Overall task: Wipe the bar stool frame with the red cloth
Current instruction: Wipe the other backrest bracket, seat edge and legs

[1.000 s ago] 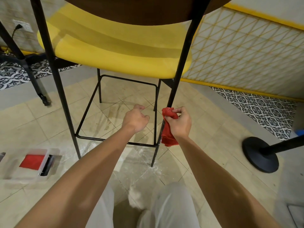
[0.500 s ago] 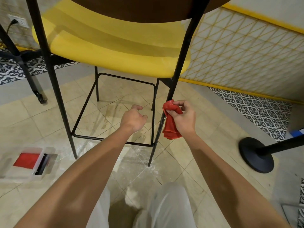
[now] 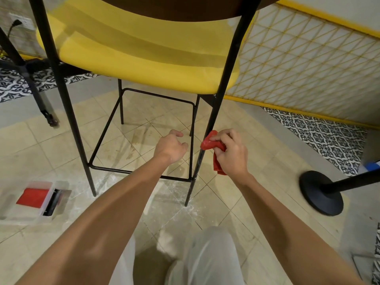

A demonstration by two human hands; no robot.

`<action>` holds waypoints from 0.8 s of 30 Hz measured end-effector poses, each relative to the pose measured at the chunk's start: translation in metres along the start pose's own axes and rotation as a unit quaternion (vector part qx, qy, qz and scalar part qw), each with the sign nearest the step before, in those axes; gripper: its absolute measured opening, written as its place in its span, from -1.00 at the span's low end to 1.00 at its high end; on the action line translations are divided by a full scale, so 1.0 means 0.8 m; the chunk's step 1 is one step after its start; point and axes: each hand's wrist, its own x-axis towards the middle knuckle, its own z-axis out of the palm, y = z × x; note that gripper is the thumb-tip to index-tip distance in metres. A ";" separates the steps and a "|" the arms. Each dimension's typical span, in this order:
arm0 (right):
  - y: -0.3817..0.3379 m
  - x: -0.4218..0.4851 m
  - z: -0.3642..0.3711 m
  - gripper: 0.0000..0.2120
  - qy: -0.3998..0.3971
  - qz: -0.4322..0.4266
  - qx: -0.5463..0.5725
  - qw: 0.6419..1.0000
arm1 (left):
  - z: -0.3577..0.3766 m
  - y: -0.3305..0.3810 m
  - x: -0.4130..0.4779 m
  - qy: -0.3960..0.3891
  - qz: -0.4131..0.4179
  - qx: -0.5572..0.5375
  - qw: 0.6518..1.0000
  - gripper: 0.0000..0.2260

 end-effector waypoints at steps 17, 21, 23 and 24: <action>0.018 -0.029 0.047 -0.77 -0.064 -0.021 -0.089 0.994 | 0.028 -0.034 0.011 -0.030 -0.051 -0.046 0.997 -0.69; 0.016 -0.024 0.041 -0.72 0.003 -0.046 -0.078 0.996 | 0.022 -0.040 0.018 -0.027 -0.061 -0.041 0.997 -0.70; 0.015 -0.018 0.044 -0.71 0.015 -0.051 -0.076 0.996 | 0.021 -0.041 0.021 -0.022 -0.064 -0.041 0.997 -0.70; 0.015 -0.016 0.047 -0.71 0.014 -0.053 -0.079 0.995 | 0.022 -0.041 0.021 -0.022 -0.064 -0.041 0.997 -0.70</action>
